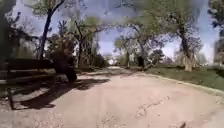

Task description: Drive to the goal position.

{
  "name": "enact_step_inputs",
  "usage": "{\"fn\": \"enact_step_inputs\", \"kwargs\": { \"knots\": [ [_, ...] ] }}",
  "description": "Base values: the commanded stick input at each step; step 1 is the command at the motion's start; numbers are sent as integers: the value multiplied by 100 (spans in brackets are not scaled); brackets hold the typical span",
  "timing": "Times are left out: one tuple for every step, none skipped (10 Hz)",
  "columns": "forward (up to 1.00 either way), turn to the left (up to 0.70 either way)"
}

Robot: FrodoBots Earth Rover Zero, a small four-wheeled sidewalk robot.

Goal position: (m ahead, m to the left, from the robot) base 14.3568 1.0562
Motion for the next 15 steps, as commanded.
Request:
{"fn": "enact_step_inputs", "kwargs": {
  "knots": [
    [70, 0],
    [70, 0],
    [70, 0],
    [70, 0],
    [70, 0],
    [70, 0],
    [70, 0],
    [70, 0],
    [70, 0],
    [70, 0],
    [70, 0],
    [70, 0],
    [70, 0],
    [70, 0],
    [70, 0]
  ]
}}
